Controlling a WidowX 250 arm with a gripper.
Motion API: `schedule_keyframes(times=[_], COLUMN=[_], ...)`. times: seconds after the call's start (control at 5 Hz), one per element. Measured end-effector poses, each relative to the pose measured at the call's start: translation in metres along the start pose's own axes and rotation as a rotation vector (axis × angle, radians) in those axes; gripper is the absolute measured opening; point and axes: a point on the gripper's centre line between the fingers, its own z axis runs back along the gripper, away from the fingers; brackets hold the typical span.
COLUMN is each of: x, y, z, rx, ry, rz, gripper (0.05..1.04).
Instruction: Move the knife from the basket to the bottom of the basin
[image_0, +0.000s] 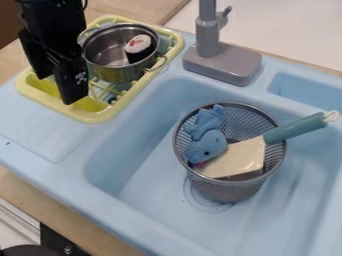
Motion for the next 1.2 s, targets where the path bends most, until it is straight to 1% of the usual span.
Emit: schedule_keyframes(times=[0.2, 0.4, 0.6, 0.8, 1.0, 1.2], x=[-0.002, 0.002, 0.002, 0.01, 0.022, 0.037], y=[-0.003, -0.003, -0.011, -0.028, -0.063, -0.096], z=[-0.004, 0.004, 0.013, 0.026, 0.03, 0.035], rx=[-0.016, 0.001, -0.036, -0.047, -0.074, -0.107], ry=[0.019, 0.034, 0.007, -0.057, -0.107, -0.175], rz=[-0.004, -0.118, -0.196, -0.325, -0.455, -0.578], gripper=[1.0, 1.0, 1.0, 1.0, 1.0, 1.0])
